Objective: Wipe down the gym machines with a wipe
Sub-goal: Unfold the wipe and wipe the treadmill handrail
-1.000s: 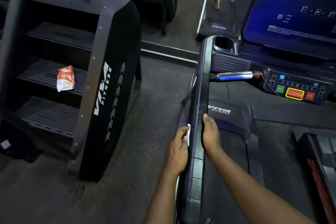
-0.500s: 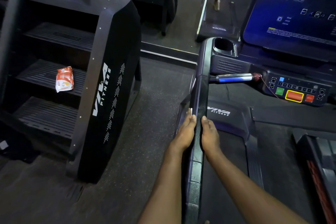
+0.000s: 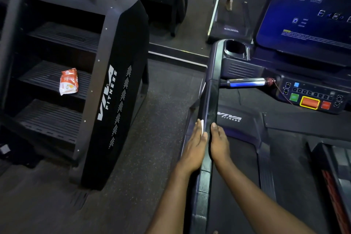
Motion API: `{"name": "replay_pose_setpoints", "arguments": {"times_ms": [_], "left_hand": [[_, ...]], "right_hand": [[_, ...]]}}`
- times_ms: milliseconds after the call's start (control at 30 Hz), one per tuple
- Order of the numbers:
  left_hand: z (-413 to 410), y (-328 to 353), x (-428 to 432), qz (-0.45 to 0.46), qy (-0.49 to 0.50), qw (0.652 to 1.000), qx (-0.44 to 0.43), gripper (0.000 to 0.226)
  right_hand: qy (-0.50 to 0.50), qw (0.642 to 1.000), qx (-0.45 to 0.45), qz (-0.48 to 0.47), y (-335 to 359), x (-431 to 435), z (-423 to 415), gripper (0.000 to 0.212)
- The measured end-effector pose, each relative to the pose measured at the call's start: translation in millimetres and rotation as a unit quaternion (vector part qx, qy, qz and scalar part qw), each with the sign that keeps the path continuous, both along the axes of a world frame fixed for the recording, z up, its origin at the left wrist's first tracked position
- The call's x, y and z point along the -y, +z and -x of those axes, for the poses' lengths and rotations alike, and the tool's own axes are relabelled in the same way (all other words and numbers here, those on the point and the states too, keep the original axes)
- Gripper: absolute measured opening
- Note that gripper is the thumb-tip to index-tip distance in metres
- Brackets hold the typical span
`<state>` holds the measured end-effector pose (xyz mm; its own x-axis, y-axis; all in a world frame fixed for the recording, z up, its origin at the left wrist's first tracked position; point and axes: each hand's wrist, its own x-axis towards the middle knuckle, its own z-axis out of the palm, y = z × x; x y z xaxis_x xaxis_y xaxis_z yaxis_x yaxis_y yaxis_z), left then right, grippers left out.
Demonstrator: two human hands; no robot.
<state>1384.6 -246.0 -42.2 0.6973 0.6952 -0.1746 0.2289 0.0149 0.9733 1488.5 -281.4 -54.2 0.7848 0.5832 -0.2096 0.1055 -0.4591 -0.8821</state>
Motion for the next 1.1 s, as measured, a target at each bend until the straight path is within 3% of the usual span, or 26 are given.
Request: {"name": "replay_pose_setpoints", "arguments": {"times_ms": [167, 267, 400, 633, 900, 1100], "left_hand": [[-39.2, 7.8, -49.4, 0.034, 0.010, 0.999, -0.023, 0.055], [-45.1, -0.2, -59.1, 0.065, 0.025, 0.998, 0.009, 0.054], [-23.8, -18.9, -35.5, 0.085, 0.030, 0.995, 0.051, 0.053], [21.6, -41.9, 6.3, 0.138, 0.025, 0.989, 0.052, 0.054], [-16.8, -57.5, -34.1, 0.159, 0.014, 0.986, 0.055, 0.092], [1.0, -50.5, -16.9, 0.138, 0.026, 0.989, 0.056, 0.085]], "right_hand": [[0.015, 1.000, 0.020, 0.006, -0.7, 0.5, -2.5, 0.041], [0.022, 0.999, 0.025, 0.013, -0.3, 1.0, -2.9, 0.040], [0.018, 1.000, 0.022, 0.013, 3.8, 2.0, -1.4, 0.039], [0.018, 1.000, 0.023, 0.006, 5.2, 2.5, -0.4, 0.040], [0.016, 1.000, 0.023, 0.003, 9.7, 2.1, 0.7, 0.039], [0.021, 0.999, 0.034, 0.020, 8.9, 0.8, -0.9, 0.041]]}}
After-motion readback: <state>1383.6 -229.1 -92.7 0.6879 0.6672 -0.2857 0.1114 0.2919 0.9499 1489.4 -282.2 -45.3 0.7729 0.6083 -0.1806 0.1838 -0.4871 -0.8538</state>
